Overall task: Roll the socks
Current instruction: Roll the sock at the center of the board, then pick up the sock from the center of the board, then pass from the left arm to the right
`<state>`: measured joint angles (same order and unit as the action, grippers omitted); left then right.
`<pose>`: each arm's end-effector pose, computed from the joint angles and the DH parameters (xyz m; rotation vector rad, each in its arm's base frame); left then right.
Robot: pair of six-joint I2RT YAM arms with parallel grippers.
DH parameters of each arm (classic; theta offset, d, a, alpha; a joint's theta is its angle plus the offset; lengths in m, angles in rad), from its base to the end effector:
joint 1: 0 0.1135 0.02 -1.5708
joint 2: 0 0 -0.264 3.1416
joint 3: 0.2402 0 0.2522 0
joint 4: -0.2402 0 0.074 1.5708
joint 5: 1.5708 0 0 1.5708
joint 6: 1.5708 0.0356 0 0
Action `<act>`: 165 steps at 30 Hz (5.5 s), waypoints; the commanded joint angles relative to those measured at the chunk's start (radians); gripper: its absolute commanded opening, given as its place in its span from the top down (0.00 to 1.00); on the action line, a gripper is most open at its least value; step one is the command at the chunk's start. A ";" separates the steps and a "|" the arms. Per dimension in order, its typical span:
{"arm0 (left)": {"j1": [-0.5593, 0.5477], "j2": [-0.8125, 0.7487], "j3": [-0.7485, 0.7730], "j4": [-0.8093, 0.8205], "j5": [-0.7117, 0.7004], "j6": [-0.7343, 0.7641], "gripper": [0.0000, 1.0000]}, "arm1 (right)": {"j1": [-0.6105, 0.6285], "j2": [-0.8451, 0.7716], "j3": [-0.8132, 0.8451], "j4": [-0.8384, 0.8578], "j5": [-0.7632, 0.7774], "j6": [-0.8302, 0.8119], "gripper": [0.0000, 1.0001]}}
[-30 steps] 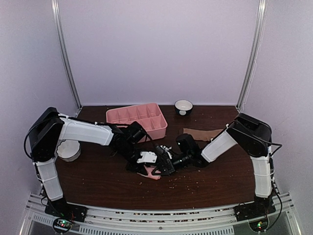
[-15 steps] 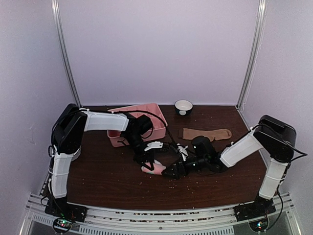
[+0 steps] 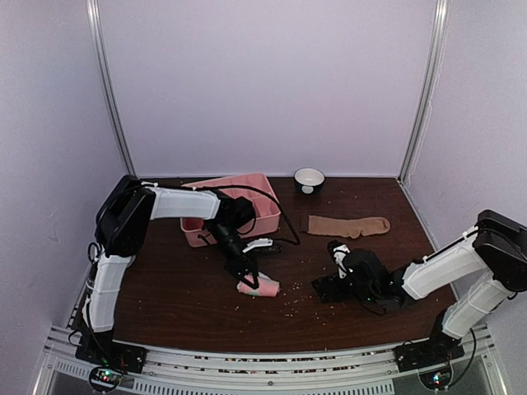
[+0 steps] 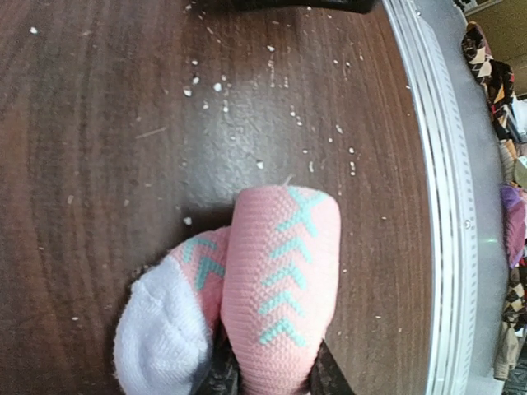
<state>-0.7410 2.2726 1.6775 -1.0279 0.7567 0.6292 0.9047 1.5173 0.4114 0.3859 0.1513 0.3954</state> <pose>0.2946 -0.3027 0.1277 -1.7729 -2.2162 1.1222 0.1596 0.1944 0.1131 -0.5097 2.2761 0.4986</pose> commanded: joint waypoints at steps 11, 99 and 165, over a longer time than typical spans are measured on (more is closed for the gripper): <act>-0.011 0.163 -0.031 -0.070 -0.176 -0.132 0.85 | 0.383 0.182 0.185 0.129 0.137 -0.602 0.32; -0.208 -0.541 -0.793 0.844 -0.757 0.261 1.00 | 0.081 0.528 0.253 0.079 -0.581 -0.071 0.57; 0.124 -0.859 -0.204 -0.051 -0.092 0.083 0.43 | 0.171 0.220 0.691 0.167 -0.604 0.228 1.00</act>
<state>-0.6193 1.5509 1.4872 -1.2251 0.7437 0.7223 1.0878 1.7378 1.0786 0.5568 -0.4713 0.5579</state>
